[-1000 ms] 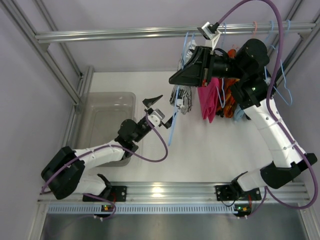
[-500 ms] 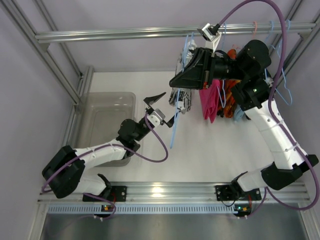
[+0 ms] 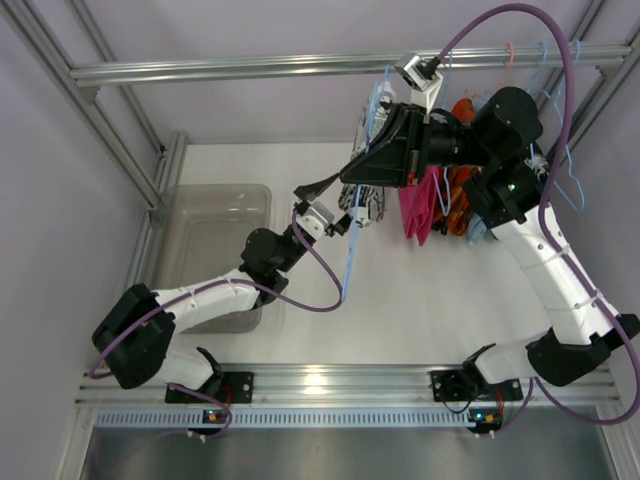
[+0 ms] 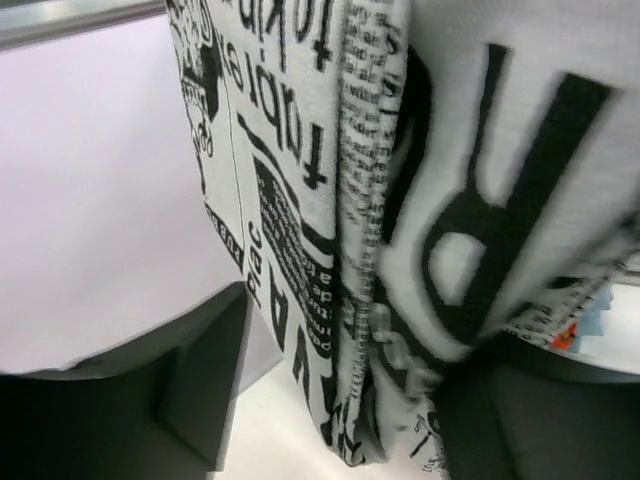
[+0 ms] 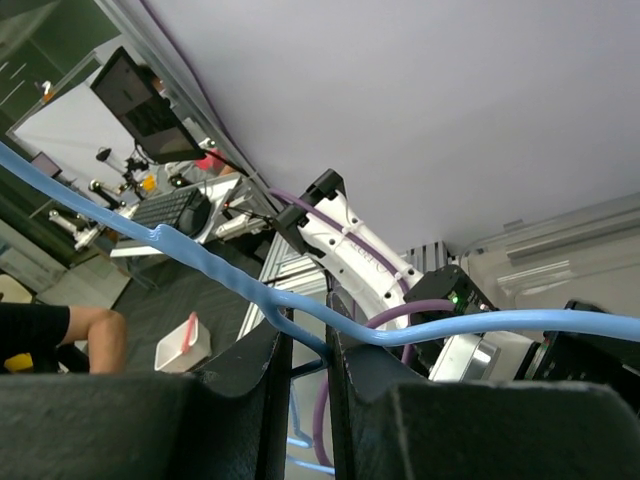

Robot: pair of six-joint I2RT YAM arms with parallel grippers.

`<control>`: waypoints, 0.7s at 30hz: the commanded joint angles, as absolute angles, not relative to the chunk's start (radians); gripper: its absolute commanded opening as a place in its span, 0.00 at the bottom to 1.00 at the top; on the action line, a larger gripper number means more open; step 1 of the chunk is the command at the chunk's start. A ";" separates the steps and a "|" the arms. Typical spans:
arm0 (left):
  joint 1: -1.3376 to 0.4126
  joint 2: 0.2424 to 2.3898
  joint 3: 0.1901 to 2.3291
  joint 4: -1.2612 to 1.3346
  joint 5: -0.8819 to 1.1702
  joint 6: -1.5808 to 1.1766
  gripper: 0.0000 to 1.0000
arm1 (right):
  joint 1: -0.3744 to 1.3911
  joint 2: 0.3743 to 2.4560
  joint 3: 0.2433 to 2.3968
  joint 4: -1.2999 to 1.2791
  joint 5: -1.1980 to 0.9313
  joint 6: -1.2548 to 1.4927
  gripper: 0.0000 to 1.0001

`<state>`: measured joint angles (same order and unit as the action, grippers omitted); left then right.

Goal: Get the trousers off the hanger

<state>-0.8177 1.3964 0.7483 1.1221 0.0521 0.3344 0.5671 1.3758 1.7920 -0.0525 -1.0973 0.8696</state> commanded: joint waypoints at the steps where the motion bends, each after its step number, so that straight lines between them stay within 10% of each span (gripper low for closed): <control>1: -0.821 1.350 0.782 1.195 0.025 0.325 0.65 | 0.577 1.305 1.801 0.035 -1.108 0.787 0.00; 8: -0.819 1.249 0.767 1.071 0.011 0.348 0.02 | 0.529 1.276 1.776 -0.035 -1.100 0.724 0.00; 21: -0.819 0.944 1.110 0.350 -0.027 0.112 0.00 | 0.528 1.129 1.290 0.040 -1.025 0.690 0.00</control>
<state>-0.8246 1.0210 0.9844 0.4591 0.0364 0.2092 0.5339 1.1950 1.3285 -0.0734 -1.0405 0.7349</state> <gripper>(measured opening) 0.086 0.145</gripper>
